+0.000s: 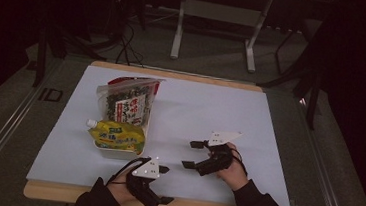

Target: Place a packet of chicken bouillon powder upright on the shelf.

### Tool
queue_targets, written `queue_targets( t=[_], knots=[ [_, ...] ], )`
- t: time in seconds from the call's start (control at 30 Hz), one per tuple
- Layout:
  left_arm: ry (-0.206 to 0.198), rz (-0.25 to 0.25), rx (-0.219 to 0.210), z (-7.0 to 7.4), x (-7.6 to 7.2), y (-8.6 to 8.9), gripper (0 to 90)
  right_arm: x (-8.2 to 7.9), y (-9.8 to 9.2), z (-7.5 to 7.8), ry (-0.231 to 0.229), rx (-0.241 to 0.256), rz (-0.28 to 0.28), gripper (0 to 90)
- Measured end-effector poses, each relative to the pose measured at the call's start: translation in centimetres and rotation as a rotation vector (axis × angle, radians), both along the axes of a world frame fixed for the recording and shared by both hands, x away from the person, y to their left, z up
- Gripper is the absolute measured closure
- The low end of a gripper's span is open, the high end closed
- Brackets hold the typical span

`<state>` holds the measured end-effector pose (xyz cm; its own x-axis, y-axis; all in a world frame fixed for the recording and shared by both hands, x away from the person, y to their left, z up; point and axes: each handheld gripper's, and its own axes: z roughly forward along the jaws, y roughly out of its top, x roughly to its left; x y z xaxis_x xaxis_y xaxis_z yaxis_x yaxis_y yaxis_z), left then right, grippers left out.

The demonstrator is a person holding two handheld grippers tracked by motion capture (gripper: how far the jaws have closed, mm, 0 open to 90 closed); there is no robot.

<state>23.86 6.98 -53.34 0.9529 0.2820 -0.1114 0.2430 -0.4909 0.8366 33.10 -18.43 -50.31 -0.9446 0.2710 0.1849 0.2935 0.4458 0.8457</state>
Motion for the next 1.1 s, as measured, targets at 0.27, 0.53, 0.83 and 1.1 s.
queue_targets(
  t=[0.27,0.53,0.83,1.1],
  knots=[
    [-0.002,0.001,0.0,0.0,0.1,0.1,8.7,-0.8,-1.6,-1.3,0.016,-0.025,-0.014,17.3],
    [-0.003,0.0,0.001,0.0,0.0,0.1,8.7,-1.5,-3.1,-1.8,0.004,-0.008,-0.037,17.9],
    [0.003,-0.007,-0.001,0.0,0.1,0.0,8.7,-2.4,-4.3,-2.6,-0.011,-0.063,-0.063,17.8],
    [0.001,-0.011,-0.001,0.0,0.1,-0.1,8.7,-2.4,-4.8,-3.0,-0.01,-0.086,-0.072,17.8]
  ],
)
